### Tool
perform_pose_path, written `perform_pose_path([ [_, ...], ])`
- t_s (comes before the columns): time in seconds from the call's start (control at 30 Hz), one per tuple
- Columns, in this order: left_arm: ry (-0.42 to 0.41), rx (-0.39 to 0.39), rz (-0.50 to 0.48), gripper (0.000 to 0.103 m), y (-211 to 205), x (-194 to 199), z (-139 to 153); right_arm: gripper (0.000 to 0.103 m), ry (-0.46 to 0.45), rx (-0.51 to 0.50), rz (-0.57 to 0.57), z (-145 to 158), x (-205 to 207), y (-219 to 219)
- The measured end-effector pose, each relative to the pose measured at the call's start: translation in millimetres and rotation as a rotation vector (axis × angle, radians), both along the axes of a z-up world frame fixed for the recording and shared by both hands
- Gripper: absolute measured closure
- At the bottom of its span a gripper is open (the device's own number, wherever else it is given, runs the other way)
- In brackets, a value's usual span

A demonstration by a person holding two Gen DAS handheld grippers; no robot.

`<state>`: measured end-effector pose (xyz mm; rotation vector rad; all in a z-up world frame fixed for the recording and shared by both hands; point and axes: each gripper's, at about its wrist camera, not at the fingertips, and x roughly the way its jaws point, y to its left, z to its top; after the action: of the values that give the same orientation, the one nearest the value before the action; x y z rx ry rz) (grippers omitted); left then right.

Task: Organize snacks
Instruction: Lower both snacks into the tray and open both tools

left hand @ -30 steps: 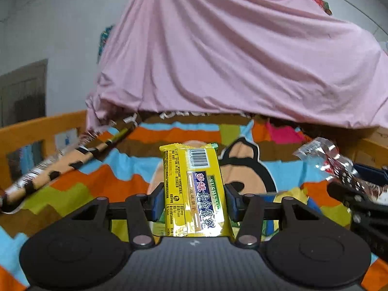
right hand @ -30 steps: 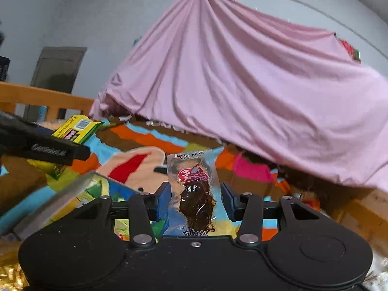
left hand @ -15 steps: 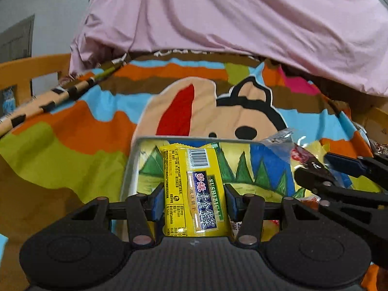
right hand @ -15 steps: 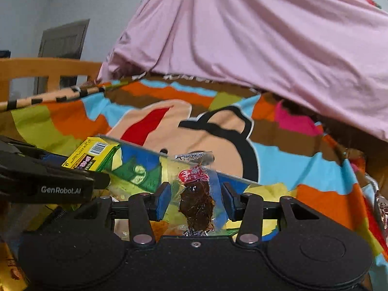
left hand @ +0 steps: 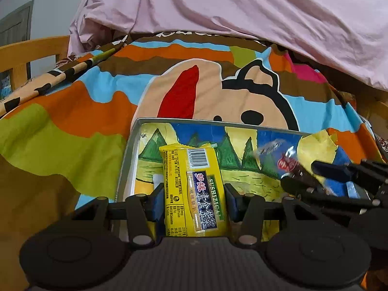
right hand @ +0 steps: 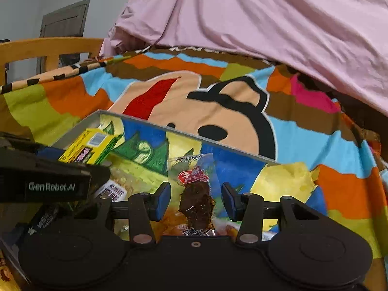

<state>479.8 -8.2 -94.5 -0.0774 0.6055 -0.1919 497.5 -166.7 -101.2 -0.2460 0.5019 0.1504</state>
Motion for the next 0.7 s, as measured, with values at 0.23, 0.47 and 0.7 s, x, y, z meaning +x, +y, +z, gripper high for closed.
perform_pose_path([
  [0.23, -0.011, 0.004, 0.009, 0.038, 2, -1, 1, 0.04, 0.004, 0.02, -0.016, 3, -4, -8],
  [0.47, -0.044, -0.019, 0.02, 0.021, 4, -13, 19, 0.023, -0.033, 0.076, -0.037, 26, -24, -22],
  [0.7, -0.142, -0.052, 0.076, 0.007, 16, -40, 60, 0.009, -0.126, 0.143, -0.068, 66, -58, -36],
])
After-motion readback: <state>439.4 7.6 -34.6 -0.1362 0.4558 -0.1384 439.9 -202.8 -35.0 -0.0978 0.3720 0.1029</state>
